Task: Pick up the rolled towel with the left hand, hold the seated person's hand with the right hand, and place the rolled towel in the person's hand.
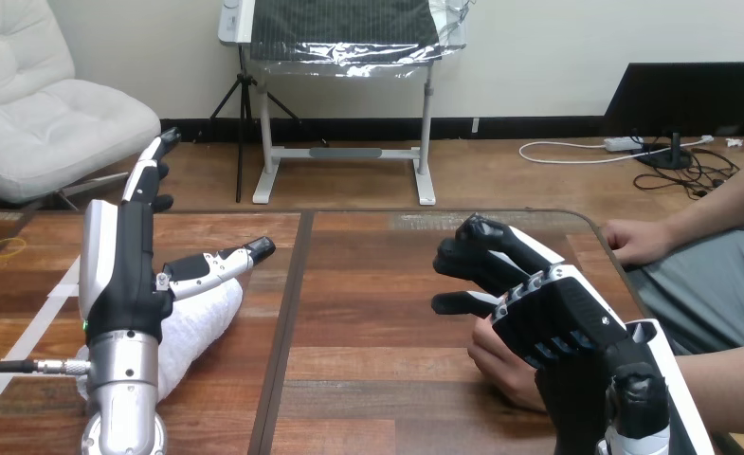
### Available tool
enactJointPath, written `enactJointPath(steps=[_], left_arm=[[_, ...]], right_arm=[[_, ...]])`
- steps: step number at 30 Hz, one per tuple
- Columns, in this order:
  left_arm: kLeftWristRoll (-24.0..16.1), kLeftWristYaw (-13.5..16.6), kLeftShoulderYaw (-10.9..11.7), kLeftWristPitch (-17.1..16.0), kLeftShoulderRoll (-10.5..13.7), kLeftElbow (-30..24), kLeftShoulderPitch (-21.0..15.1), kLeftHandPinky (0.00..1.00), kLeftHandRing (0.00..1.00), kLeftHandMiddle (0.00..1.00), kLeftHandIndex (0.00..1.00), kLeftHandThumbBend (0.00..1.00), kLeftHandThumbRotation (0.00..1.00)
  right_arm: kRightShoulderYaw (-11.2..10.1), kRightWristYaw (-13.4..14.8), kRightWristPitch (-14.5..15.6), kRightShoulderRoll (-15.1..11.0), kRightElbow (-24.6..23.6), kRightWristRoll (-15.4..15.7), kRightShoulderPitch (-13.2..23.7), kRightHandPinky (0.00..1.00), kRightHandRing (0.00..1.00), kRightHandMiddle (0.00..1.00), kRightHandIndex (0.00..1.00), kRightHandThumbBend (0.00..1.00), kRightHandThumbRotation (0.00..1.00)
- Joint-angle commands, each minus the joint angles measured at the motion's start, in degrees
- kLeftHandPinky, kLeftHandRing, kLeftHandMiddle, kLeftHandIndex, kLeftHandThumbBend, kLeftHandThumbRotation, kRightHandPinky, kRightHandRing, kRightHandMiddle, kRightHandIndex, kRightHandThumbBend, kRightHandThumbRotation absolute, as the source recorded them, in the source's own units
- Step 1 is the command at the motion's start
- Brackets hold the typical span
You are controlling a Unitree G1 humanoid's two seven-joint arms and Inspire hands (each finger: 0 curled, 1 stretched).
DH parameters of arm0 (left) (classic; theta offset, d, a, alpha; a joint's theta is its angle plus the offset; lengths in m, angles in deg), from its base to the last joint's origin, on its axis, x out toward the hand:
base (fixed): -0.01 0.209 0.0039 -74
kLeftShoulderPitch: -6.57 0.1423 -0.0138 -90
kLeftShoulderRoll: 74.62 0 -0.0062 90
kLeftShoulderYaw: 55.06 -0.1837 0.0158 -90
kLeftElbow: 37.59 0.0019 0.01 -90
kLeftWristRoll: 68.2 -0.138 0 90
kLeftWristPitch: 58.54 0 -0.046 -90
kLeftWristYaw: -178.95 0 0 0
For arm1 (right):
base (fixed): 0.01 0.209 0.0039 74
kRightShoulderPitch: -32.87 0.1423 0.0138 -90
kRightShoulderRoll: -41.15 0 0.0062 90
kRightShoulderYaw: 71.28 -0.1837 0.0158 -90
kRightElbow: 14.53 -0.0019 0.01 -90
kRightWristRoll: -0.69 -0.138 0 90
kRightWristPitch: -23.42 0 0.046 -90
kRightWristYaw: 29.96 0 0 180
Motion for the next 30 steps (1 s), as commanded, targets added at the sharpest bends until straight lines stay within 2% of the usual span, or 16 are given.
enactJointPath(steps=[1,10,13,18,22,30], left_arm=[[-0.97,1.04,-1.13,0.53,1.98,2.05,-5.15,0.8,0.9,0.94,0.9,0.91,0.0],[-0.9,1.52,-1.59,1.11,2.79,4.98,-6.44,0.8,0.91,0.95,0.92,0.89,0.01],[-1.53,2.07,-2.09,1.52,3.26,5.75,-6.68,0.83,0.92,0.95,0.93,0.89,0.03],[-3.62,3.61,-3.16,2.06,4.13,6.96,-6.98,0.93,0.94,0.96,0.95,0.88,0.05],[-5.59,4.77,-4.02,3.6,4.54,7.5,-7.17,0.98,0.96,0.98,0.96,0.88,0.09],[-7.69,5.49,-5.45,7.01,4.89,7.49,-7.24,1.0,0.99,1.0,0.98,0.9,0.19]], right_arm=[[-0.02,-0.03,-1.3,0.49,-0.43,-0.59,2.58,0.71,0.82,0.82,0.83,0.67,1.0],[0.08,0.26,-1.04,0.66,-0.85,-0.33,2.14,0.71,0.82,0.82,0.83,0.67,1.0],[0.04,0.33,-1.06,0.66,-0.94,-0.15,1.98,0.71,0.82,0.82,0.83,0.68,1.0],[-0.12,0.62,-1.39,0.87,-0.91,0.48,1.77,0.71,0.81,0.81,0.83,0.68,1.0],[-0.11,0.73,-1.45,0.83,-1.03,0.59,1.58,0.71,0.81,0.81,0.82,0.67,1.0],[0.13,0.52,-1.38,0.53,-1.32,-0.13,1.32,0.72,0.81,0.81,0.82,0.67,1.0]])
